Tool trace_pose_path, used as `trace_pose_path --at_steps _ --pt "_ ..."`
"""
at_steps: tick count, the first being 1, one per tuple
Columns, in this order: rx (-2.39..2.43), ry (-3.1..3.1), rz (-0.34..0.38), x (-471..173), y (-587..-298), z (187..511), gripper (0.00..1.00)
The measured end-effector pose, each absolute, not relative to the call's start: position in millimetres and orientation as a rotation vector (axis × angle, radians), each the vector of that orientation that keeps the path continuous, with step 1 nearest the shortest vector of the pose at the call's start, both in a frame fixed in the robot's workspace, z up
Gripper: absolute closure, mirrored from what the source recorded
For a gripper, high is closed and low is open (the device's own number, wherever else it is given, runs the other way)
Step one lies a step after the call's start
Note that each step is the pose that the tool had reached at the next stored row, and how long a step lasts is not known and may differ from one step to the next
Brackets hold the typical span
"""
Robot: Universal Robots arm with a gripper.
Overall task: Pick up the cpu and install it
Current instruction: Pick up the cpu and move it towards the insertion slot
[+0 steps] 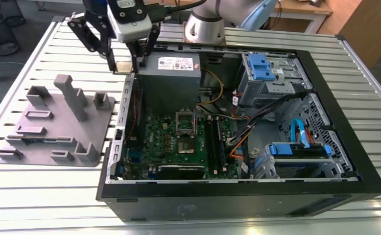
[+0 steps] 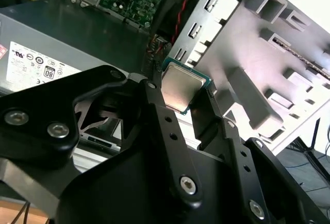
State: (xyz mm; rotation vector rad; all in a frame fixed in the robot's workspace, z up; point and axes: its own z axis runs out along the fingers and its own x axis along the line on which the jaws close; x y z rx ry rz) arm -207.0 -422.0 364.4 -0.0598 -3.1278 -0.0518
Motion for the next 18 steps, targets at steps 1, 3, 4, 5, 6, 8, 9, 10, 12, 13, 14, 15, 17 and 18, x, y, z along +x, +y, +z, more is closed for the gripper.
trace_pose_path --at_steps 1,3,4,5,6,8,9,10,12,13,14,15,17,18 --pt "-0.060 -3.128 -0.052 -205.4 -422.0 364.4 0.53" --pt "-0.060 -3.128 -0.052 -202.4 -422.0 364.4 0.53" --pt "-0.060 -3.128 -0.052 -200.9 -422.0 364.4 0.53" --pt "-0.060 -3.128 -0.052 -199.5 -422.0 364.4 0.53" --pt "-0.060 -3.128 -0.052 -198.1 -422.0 364.4 0.53" --pt "-0.060 -3.128 -0.052 -195.7 -422.0 364.3 0.53" --pt "-0.060 -3.128 -0.052 -194.5 -422.0 364.3 0.53" --pt "-0.060 -3.128 -0.052 -193.4 -422.0 364.3 0.53" --pt "-0.060 -3.128 -0.052 -191.2 -422.0 364.3 0.53" --pt "-0.060 -3.128 -0.052 -190.2 -422.0 364.3 0.53" --pt "-0.060 -3.128 -0.052 -189.3 -422.0 364.3 0.53" --pt "-0.060 -3.128 -0.052 -188.3 -422.0 364.3 0.53" --pt "-0.060 -3.128 -0.052 -186.4 -422.0 364.3 0.53" --pt "-0.060 -3.128 -0.052 -185.4 -422.0 364.3 0.53"
